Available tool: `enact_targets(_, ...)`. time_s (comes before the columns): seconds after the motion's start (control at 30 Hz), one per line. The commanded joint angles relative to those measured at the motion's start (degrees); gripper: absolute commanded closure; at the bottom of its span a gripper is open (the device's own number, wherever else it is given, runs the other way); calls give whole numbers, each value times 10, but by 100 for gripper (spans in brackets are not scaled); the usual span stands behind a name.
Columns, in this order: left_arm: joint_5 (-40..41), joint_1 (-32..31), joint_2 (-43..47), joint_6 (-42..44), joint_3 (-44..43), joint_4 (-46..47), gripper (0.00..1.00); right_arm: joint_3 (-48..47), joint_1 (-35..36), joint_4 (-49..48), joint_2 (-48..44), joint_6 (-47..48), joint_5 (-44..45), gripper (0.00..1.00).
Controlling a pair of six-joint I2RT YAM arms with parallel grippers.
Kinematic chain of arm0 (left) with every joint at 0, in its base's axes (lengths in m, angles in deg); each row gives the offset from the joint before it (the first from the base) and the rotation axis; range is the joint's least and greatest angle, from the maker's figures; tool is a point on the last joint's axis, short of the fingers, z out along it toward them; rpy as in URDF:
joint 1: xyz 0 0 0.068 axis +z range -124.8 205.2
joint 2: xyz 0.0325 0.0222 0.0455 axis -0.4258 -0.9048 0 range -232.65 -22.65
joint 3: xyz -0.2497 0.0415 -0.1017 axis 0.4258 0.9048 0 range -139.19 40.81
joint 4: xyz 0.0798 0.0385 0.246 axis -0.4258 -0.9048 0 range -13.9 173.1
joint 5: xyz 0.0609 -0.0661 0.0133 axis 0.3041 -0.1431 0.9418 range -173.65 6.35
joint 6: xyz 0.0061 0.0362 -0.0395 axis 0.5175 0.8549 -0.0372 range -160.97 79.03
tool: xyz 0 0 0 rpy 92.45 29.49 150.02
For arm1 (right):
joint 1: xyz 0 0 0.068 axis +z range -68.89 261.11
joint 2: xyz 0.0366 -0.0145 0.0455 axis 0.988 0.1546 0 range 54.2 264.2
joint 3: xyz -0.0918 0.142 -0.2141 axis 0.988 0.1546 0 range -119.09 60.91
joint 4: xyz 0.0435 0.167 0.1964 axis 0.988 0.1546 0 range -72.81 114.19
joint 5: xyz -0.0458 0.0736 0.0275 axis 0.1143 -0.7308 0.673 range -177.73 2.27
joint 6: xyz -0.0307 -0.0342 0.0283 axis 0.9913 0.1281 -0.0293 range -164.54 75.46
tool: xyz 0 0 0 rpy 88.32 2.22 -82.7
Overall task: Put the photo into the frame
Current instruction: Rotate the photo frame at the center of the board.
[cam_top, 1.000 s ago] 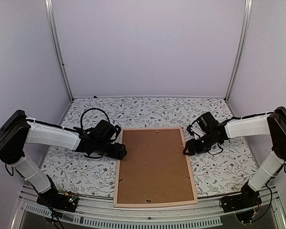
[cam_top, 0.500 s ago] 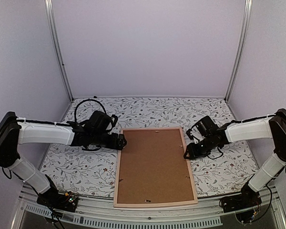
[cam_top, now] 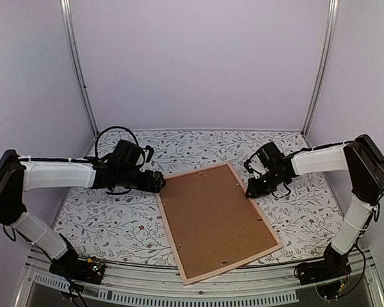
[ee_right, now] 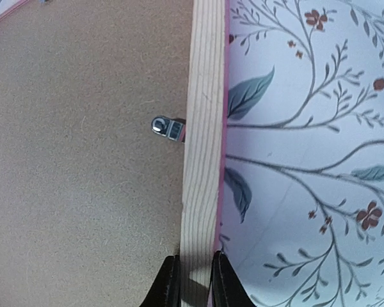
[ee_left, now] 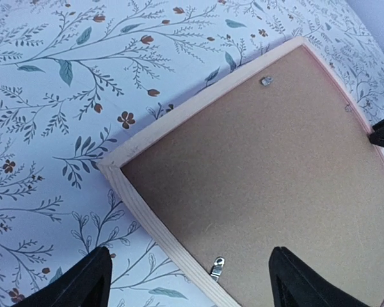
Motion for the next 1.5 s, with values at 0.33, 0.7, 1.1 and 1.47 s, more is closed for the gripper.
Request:
enact_targets(0.33,-31,49,-162,128,-112,-18,15,-279,-25,81,201,269,-112,85)
enact_targets(0.7,-6,68,-262,187,-190,-29,20,-321,-28,86,197,280,-115,41)
enact_targets(1.1,-19,100,-310,212,-241,-29,27,-173,-41,85,41,99,7,30)
enact_targets(1.47,-25,114,-301,174,-193,3,70,-23,-43,160,-105,-52,68,29)
